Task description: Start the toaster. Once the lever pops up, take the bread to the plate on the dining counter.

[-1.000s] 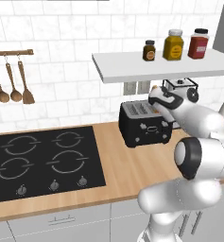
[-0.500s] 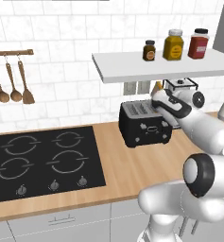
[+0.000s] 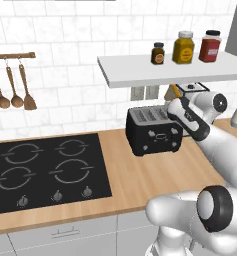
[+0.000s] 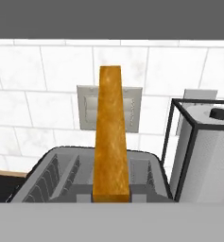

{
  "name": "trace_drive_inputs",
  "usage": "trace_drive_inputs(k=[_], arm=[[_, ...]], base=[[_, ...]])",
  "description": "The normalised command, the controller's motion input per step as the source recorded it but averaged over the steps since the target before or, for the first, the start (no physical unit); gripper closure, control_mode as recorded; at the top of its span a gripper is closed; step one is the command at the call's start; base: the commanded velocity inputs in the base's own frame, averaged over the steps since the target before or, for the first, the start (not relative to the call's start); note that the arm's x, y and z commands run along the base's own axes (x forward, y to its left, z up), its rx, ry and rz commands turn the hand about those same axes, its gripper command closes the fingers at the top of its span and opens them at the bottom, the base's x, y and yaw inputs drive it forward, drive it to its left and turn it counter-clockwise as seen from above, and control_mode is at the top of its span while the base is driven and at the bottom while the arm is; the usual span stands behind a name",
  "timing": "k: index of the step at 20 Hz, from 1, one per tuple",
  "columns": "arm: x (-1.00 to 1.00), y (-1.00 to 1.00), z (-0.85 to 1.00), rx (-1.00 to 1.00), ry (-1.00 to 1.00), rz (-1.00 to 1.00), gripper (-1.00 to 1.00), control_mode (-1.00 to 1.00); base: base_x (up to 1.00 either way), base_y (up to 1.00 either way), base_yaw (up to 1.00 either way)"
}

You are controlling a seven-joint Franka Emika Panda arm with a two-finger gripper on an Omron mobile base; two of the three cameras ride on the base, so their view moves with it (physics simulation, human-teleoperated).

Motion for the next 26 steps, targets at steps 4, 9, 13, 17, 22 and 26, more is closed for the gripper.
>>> trace_drive_inputs(k=[4, 9, 13, 17, 22, 26], arm=[[-0.57, -0.09, 0.05, -0.05, 0.0, 0.0, 1.0, -1.0], [-0.61, -0.06, 0.08, -0.1, 0.04, 0.0, 1.0, -1.0], [-0.54, 0.0, 0.55, -0.14, 0.14, 0.0, 1.0, -1.0], [-0.55, -0.05, 0.64, -0.15, 0.26, 0.0, 1.0, -1.0], [-0.53, -0.02, 0.51, -0.17, 0.33, 0.0, 1.0, -1.0], [-0.69, 0.0, -0.1, -0.08, 0.11, 0.0, 1.0, -1.0]], base=[[0.0, 0.0, 0.0], [0.0, 0.0, 0.0], [0.0, 0.0, 0.0], [0.0, 0.0, 0.0], [0.0, 0.0, 0.0], [0.0, 0.0, 0.0]])
